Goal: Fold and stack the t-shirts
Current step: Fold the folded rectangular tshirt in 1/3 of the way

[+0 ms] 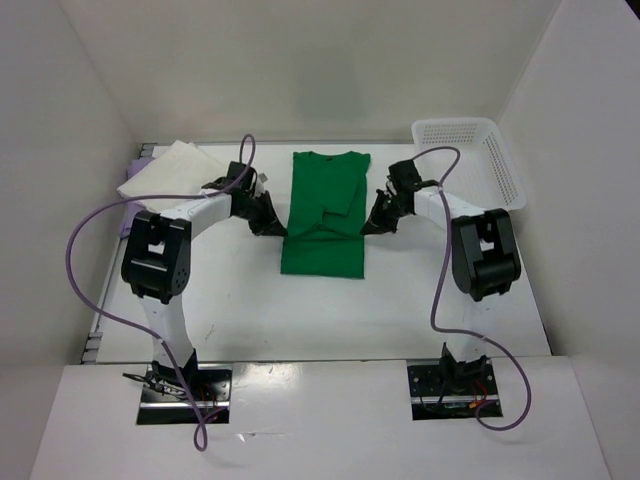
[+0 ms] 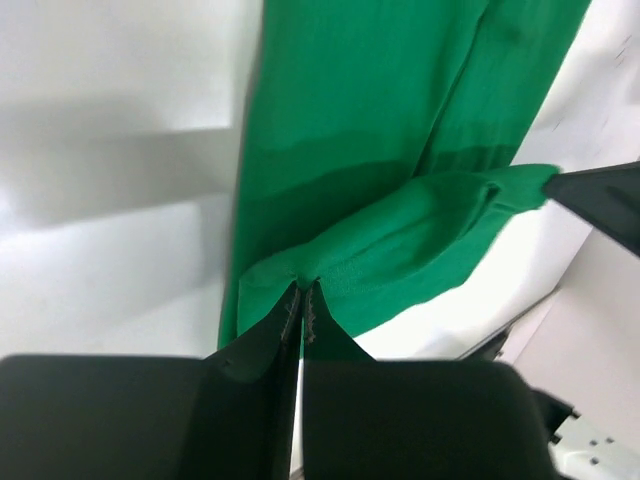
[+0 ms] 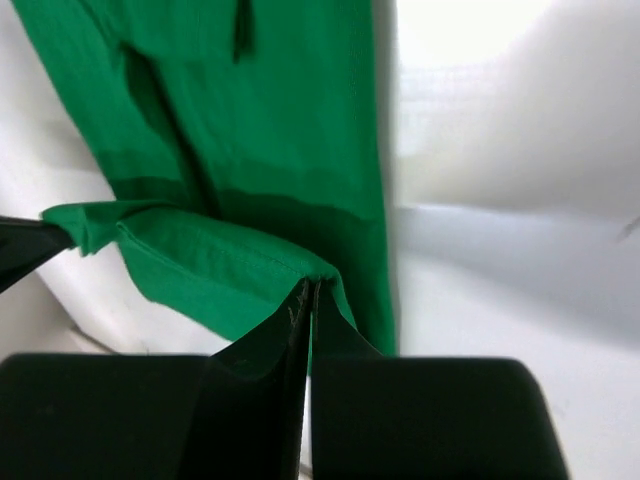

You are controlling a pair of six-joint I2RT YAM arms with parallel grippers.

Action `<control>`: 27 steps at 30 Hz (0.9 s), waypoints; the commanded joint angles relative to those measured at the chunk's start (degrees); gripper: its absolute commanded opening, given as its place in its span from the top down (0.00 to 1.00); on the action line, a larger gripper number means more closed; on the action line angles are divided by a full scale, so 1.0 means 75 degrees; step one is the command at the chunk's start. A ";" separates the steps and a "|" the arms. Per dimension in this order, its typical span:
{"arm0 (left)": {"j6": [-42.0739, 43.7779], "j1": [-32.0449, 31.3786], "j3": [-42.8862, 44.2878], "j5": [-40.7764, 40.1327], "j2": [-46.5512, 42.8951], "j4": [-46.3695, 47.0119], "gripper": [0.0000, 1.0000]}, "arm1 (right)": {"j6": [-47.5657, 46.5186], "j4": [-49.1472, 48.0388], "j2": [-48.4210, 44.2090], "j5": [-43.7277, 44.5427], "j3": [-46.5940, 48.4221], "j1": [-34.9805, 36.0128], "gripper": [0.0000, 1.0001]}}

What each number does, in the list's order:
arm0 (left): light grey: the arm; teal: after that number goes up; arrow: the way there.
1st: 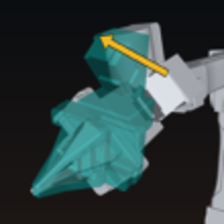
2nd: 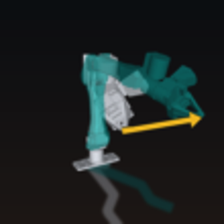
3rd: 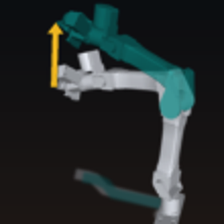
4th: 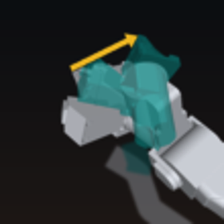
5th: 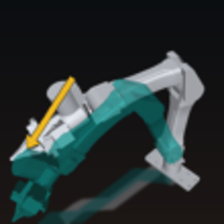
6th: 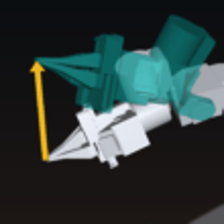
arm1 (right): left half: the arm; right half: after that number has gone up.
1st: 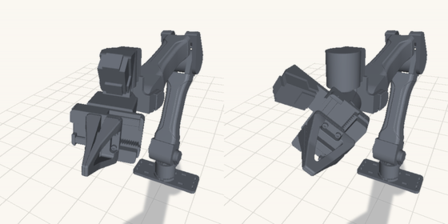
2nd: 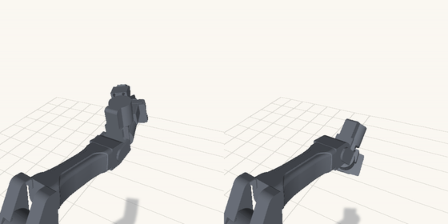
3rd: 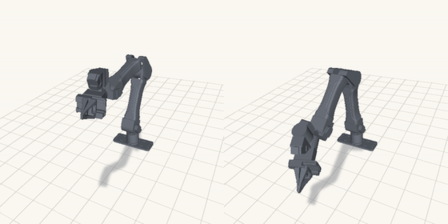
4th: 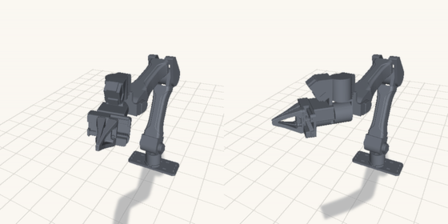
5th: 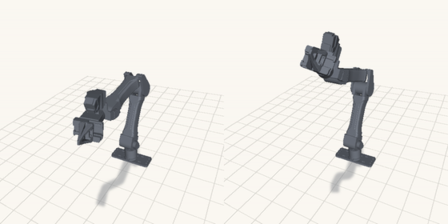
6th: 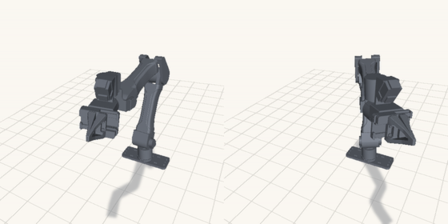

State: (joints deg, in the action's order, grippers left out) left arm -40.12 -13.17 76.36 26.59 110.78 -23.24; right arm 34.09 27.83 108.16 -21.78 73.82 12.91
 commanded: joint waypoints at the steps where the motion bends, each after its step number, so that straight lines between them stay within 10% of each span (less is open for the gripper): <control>1: -0.0135 0.0161 0.0622 -0.0123 0.0321 0.0439 1.00 | -0.0303 -0.0266 0.0565 0.0266 0.0772 -0.0185 1.00; 12: -0.0533 0.0232 0.1221 -0.0275 0.1108 0.1071 0.87 | -0.0373 -0.0477 0.1645 0.0443 0.1548 -0.0338 0.98; 18: -0.0932 0.0232 0.0695 -0.0439 0.0092 0.1681 0.52 | -0.0303 -0.0407 0.1189 0.0291 0.1794 -0.0338 0.66; 23: -0.1236 0.0105 -0.0368 -0.0183 -0.0930 0.2114 0.61 | -0.0385 -0.0407 0.0135 0.0291 0.1233 -0.0338 0.57; 27: -0.1307 -0.0586 -0.1261 0.0110 -0.1107 0.2302 0.68 | -0.0385 -0.0512 -0.0370 0.0033 0.0530 0.0046 0.91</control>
State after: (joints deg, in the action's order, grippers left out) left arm -48.58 -13.93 70.96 24.51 102.94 -8.62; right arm 31.77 25.76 110.15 -20.51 79.99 11.29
